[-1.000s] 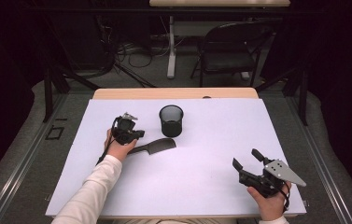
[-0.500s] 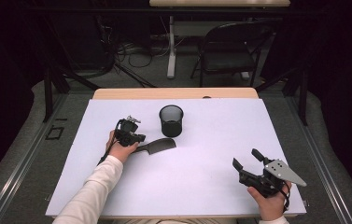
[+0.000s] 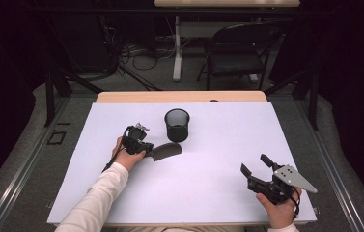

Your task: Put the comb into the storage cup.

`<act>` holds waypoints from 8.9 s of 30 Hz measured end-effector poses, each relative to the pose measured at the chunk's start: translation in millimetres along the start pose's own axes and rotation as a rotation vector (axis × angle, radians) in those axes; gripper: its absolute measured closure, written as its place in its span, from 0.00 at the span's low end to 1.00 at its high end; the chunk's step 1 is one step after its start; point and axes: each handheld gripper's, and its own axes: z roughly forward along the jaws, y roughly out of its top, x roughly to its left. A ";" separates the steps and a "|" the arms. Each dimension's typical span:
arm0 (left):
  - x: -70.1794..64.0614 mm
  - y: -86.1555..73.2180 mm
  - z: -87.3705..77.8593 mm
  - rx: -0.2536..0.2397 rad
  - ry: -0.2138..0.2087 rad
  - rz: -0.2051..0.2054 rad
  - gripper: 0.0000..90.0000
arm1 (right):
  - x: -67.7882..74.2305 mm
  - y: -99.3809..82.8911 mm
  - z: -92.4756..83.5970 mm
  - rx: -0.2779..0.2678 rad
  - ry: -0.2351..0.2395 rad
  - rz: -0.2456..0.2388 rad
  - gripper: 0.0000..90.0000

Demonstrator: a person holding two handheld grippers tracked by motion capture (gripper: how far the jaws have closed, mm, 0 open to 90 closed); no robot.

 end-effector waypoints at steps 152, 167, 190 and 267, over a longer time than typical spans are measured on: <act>-37.0 -42.1 -87.4 0.050 -0.006 0.033 0.01 | -1.0 -3.2 3.5 0.028 0.008 0.023 0.23; -44.6 -41.2 -75.8 0.135 0.006 0.056 0.01 | -0.6 -3.5 4.0 0.030 0.013 0.020 0.23; -58.1 -36.9 -62.1 0.228 -0.016 0.106 0.52 | -0.3 -3.1 1.2 0.026 0.009 0.011 0.23; -66.6 -41.0 -46.3 0.296 -0.041 0.120 0.81 | 0.3 -5.6 2.4 0.044 0.017 0.027 0.24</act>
